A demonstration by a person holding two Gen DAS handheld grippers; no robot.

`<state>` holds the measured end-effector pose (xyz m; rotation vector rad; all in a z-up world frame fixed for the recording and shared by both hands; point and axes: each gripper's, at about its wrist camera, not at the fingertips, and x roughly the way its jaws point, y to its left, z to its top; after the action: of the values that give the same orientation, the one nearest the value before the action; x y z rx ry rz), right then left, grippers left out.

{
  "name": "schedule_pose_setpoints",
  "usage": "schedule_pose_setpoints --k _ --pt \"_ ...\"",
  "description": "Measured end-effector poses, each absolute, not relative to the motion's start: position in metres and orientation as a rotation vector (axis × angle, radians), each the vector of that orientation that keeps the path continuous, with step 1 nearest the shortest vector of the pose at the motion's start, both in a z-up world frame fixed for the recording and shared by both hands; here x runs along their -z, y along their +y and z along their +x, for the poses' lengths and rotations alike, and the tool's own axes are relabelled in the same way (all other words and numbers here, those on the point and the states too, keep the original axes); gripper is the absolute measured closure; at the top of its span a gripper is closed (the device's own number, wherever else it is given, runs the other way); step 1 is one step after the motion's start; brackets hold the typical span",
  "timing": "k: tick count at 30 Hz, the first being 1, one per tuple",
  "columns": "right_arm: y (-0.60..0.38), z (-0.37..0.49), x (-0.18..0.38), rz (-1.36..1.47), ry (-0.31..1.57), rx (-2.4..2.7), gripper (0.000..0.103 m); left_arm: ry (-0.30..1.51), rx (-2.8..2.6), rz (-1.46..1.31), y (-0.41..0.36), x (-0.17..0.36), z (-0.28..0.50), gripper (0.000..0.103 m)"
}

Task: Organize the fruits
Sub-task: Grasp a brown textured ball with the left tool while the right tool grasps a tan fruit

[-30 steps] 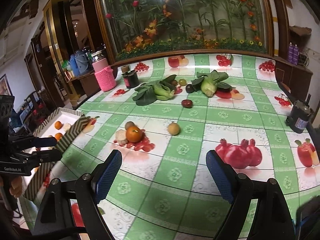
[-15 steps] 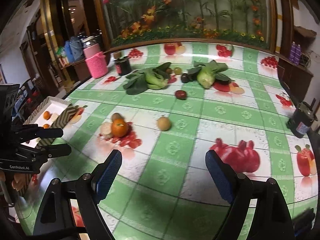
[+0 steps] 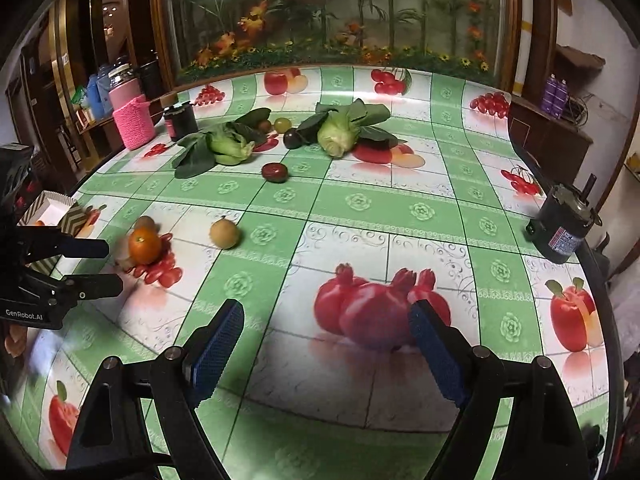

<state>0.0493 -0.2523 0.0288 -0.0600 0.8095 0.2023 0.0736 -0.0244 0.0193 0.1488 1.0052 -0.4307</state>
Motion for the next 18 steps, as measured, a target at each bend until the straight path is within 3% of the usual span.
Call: schedule_pose_setpoints --k 8,14,18 --pt "-0.219 0.07 -0.043 -0.072 0.791 -0.334 0.018 1.001 0.437 0.153 -0.027 -0.013 0.083 0.039" --pt "-0.185 0.101 -0.034 -0.126 0.841 -0.405 0.036 0.997 0.439 0.159 -0.028 -0.013 0.087 0.039" --pt "-0.175 0.116 -0.021 -0.159 0.891 -0.406 0.06 0.989 0.438 0.167 -0.029 -0.013 0.088 0.039"
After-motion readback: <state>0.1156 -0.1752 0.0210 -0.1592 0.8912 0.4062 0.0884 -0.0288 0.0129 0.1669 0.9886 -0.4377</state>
